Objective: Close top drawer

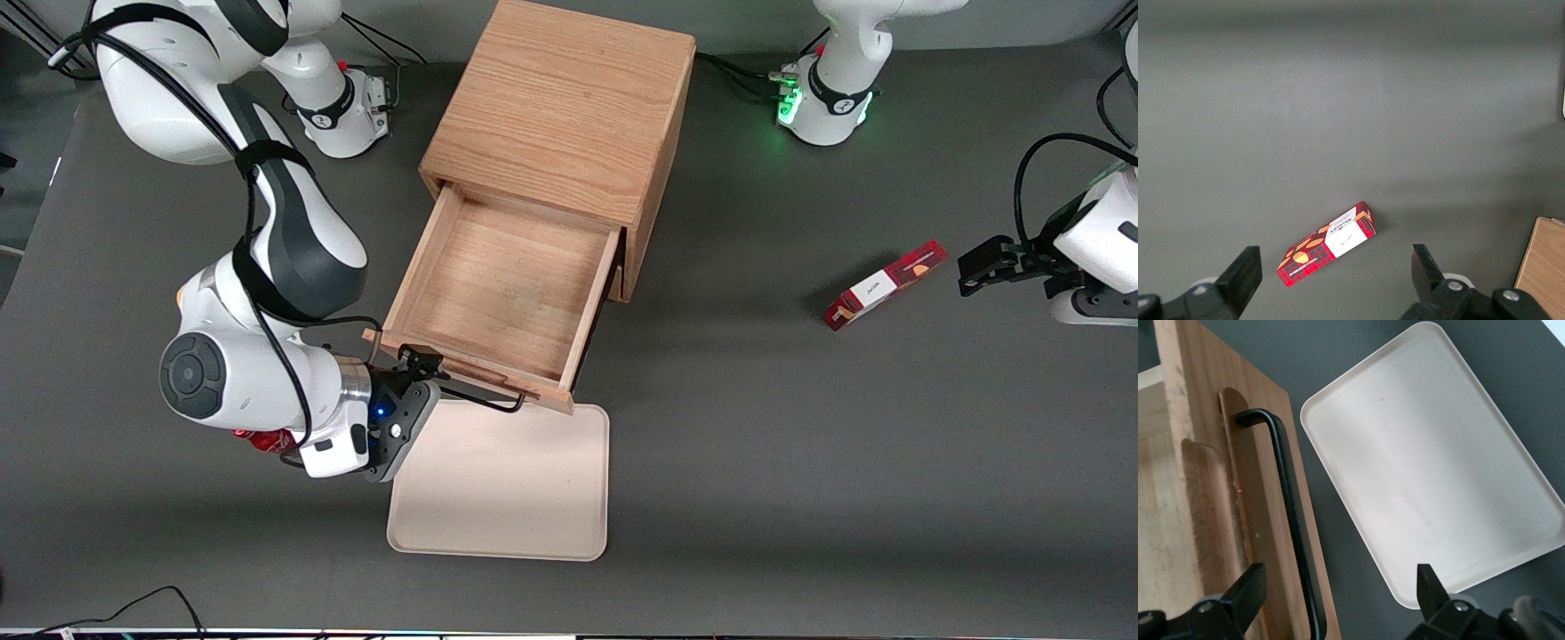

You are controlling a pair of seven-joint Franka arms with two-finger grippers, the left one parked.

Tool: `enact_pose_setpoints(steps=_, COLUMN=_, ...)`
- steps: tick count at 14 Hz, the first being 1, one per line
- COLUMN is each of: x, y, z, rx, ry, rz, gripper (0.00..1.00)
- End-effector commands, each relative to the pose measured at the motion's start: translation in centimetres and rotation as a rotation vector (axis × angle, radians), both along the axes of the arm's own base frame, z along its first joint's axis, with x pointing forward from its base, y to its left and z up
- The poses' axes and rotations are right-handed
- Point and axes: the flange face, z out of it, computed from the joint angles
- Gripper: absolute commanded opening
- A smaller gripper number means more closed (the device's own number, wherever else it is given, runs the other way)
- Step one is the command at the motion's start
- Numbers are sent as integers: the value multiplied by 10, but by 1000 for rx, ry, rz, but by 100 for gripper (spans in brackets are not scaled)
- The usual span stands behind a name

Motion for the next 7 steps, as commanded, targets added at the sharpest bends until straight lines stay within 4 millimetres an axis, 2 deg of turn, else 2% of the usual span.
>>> enact_pose_setpoints(steps=1, x=4, y=7, z=-4, rx=14, ry=-5, rz=-19, gripper=100)
enact_pose_setpoints(steps=7, x=4, y=13, z=-13, rx=18, ry=-11, rz=-18, gripper=100)
